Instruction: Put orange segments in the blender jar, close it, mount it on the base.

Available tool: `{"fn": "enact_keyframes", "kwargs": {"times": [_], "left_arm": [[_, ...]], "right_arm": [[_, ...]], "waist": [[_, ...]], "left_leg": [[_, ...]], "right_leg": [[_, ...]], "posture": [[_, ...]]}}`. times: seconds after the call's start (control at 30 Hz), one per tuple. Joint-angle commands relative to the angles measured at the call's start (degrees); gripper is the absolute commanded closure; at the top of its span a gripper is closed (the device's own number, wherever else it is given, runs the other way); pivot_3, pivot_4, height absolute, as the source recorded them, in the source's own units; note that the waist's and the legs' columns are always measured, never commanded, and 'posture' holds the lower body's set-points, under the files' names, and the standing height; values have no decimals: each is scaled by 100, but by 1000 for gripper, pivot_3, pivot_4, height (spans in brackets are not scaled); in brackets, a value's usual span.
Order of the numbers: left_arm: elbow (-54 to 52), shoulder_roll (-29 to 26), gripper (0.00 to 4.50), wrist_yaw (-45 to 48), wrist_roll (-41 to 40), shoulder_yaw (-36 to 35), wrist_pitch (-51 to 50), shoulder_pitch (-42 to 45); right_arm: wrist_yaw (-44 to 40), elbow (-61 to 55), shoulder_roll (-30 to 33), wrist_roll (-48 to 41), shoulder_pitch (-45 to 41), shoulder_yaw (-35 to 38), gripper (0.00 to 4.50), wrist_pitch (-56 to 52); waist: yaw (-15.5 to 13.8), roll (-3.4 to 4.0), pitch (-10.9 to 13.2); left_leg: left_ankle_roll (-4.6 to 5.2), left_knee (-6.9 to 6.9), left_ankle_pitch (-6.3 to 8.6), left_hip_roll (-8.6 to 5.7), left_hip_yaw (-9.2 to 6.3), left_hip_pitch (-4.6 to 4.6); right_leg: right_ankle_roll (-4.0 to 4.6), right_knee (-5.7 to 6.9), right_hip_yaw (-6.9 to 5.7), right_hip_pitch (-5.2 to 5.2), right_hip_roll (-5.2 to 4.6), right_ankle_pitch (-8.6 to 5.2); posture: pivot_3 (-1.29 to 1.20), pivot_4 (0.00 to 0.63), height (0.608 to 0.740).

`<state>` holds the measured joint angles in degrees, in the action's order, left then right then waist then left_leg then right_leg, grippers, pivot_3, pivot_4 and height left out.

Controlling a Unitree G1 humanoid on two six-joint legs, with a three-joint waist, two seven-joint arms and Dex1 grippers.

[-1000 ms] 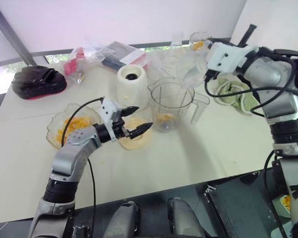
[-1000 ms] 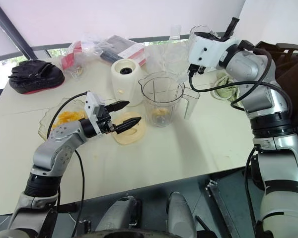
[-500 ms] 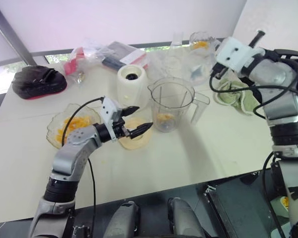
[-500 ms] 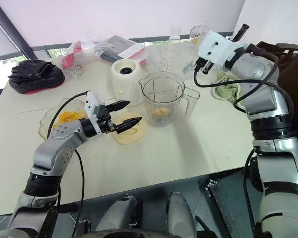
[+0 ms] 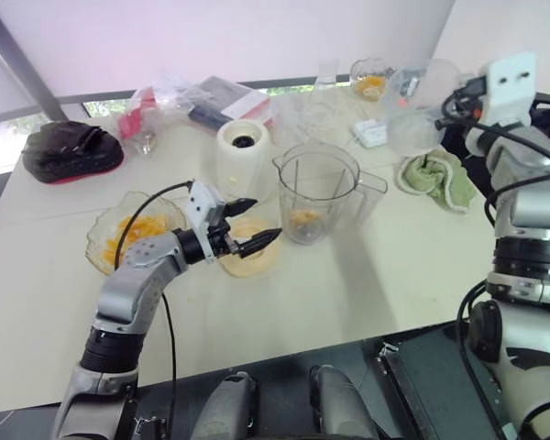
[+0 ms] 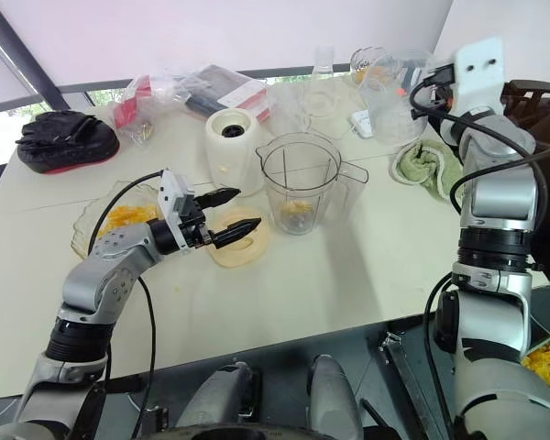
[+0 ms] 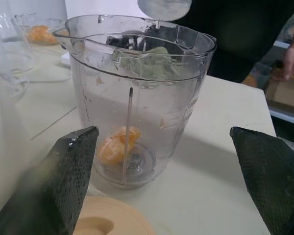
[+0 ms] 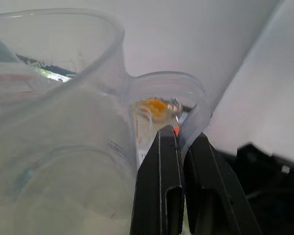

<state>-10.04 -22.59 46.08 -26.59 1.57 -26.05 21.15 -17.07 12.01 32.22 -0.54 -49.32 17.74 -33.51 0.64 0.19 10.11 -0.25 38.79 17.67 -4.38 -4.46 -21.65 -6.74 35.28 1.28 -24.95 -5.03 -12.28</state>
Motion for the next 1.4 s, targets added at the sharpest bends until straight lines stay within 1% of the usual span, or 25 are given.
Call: {"fn": "enact_keyframes", "kwargs": {"times": [0.03,0.1,0.3,0.43,0.67,1.0,1.33,1.4], "left_arm": [[-95,-44,0,33,-14,31,9,130],[-90,-38,0,35,-9,38,15,129],[-97,-79,0,74,-14,44,-4,121],[-132,-133,0,77,-50,29,-54,129],[-256,-233,0,84,-64,13,-162,88],[-363,-319,0,72,-94,-8,-258,71],[-390,-313,0,20,-76,-2,-280,66],[-399,-304,0,2,-72,4,-282,61]], "right_arm": [[385,-370,-200,-459,143,614,4449,-45],[465,-460,-529,-770,489,866,4449,330],[859,-305,-1240,-1246,1213,1249,4449,1225],[977,-33,-1452,-1367,1529,1307,4449,1824],[1157,1020,-1193,-1137,1800,1199,4449,2515],[1198,2453,-779,-1036,1639,965,4449,3029],[1205,2980,-682,-1051,1601,811,4449,3254],[1206,2995,-671,-1061,1627,792,3849,3253]], "waist": [[0,0,-1],[1,-2,-2],[13,3,0],[15,4,0],[20,4,0],[36,4,0],[34,4,0],[32,4,0]], "left_leg": [[0,0,0,0,0,0],[0,-2,0,0,0,1],[0,-3,0,0,6,2],[1,-3,0,0,7,5],[1,-3,0,0,8,5],[1,-3,0,1,11,9],[1,-3,0,1,12,11],[1,-3,0,1,12,12]], "right_leg": [[0,0,0,0,0,0],[0,0,0,1,1,0],[-1,8,3,-3,1,1],[-1,13,4,-4,2,1],[-1,14,4,-4,2,1],[-1,13,7,-1,3,0],[-1,12,9,2,4,0],[-1,12,9,3,4,0]], "posture": [[0,150,740],[0,150,740],[0,150,740],[0,150,740],[0,150,740],[0,150,740],[0,150,740],[0,150,740]]}}
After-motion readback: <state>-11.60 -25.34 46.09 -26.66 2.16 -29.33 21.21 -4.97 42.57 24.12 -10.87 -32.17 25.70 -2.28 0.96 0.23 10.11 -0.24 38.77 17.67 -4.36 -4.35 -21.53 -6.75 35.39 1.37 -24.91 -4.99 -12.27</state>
